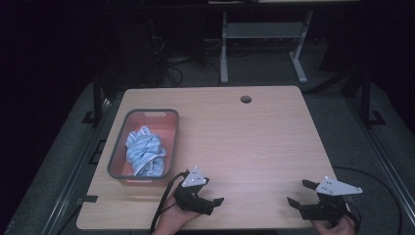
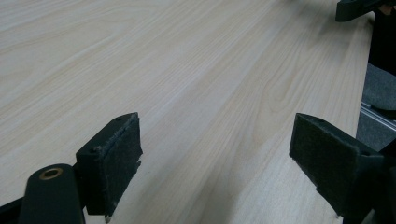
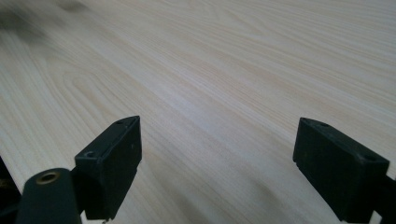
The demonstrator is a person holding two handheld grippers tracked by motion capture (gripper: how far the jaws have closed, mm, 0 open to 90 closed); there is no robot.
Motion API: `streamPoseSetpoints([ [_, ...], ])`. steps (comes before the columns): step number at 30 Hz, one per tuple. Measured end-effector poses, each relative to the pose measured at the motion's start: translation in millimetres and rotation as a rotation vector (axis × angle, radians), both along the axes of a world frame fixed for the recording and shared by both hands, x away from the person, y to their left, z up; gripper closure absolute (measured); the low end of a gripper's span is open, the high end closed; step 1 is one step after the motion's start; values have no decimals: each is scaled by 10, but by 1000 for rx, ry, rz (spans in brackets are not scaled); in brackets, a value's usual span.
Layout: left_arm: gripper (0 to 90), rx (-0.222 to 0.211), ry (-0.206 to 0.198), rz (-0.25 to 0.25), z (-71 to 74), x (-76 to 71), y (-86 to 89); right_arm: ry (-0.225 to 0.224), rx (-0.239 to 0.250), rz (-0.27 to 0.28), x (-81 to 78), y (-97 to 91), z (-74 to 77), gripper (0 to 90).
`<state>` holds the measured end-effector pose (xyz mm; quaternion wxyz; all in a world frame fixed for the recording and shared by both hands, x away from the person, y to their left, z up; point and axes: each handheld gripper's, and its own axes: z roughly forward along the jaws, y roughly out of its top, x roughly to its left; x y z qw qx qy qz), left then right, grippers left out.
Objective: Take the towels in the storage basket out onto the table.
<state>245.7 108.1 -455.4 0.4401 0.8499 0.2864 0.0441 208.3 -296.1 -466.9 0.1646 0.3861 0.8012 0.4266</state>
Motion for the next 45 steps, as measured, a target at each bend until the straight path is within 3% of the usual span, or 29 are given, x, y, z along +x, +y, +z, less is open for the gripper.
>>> streamPoseSetpoints([
  [6,167,2,28,-25,-41,21,-37,12,3,-4,10,-6,-2,149],
  [17,167,-1,32,-22,4,51,-97,17,8,-4,24,-3,6,149],
  [25,167,3,48,-44,97,84,-161,5,12,-12,15,-27,30,149],
  [35,168,-1,18,-37,292,242,-111,-1,11,-11,19,20,57,145],
  [45,168,15,1,-45,488,297,-99,-4,4,9,61,89,70,142],
])
